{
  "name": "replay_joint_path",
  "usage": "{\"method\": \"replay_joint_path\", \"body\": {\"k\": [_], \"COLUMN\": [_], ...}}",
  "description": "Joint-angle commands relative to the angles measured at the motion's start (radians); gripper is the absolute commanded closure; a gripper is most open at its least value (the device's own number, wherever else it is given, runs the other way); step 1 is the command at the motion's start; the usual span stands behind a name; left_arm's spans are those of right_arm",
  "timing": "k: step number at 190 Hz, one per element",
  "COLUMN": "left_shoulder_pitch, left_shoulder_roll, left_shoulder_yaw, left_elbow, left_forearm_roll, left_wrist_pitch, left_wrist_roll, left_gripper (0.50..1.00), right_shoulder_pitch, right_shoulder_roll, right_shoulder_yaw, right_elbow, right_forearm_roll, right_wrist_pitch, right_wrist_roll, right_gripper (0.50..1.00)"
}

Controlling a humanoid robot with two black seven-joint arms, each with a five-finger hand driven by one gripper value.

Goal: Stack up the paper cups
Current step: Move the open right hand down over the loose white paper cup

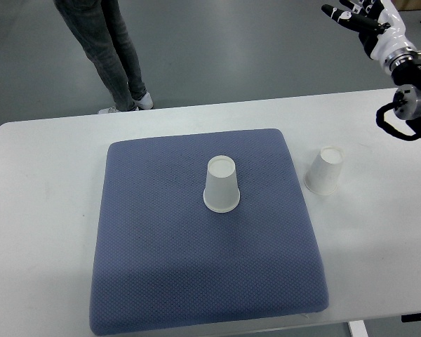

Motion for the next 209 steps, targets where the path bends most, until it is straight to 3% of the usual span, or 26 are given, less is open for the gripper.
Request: {"method": "replay_joint_path", "body": {"k": [1, 39, 68, 91, 125, 153, 209], "left_shoulder_pitch": [0.000, 0.000, 0.000, 0.000, 0.000, 0.000, 0.000], "left_shoulder_roll": [0.000, 0.000, 0.000, 0.000, 0.000, 0.000, 0.000], "left_shoulder_yaw": [0.000, 0.000, 0.000, 0.000, 0.000, 0.000, 0.000], "left_elbow": [0.000, 0.000, 0.000, 0.000, 0.000, 0.000, 0.000], "left_forearm_roll": [0.000, 0.000, 0.000, 0.000, 0.000, 0.000, 0.000], "left_wrist_pitch": [0.000, 0.000, 0.000, 0.000, 0.000, 0.000, 0.000], "left_wrist_roll": [0.000, 0.000, 0.000, 0.000, 0.000, 0.000, 0.000], "left_gripper": [0.500, 0.500, 0.500, 0.500, 0.500, 0.500, 0.500], "right_shoulder_pitch": [0.056, 0.179, 0.211, 0.231, 0.220, 0.180, 0.157], "right_shoulder_roll": [-0.137, -0.379, -0.496, -0.550, -0.536, -0.441, -0.287], "right_shoulder_yaw": [-0.114, -0.280, -0.293, -0.295, -0.298, -0.310, -0.399], "right_elbow": [0.067, 0.176, 0.257, 0.347, 0.412, 0.401, 0.340], "right_forearm_roll": [-0.053, -0.301, -0.597, -0.781, -1.039, -1.159, -1.363], "right_wrist_pitch": [0.079, 0.302, 0.447, 0.511, 0.499, 0.405, 0.306], "right_wrist_roll": [0.000, -0.022, -0.020, -0.017, -0.016, -0.016, -0.016], "right_gripper": [0.591, 0.591, 0.591, 0.591, 0.593, 0.595, 0.595]}}
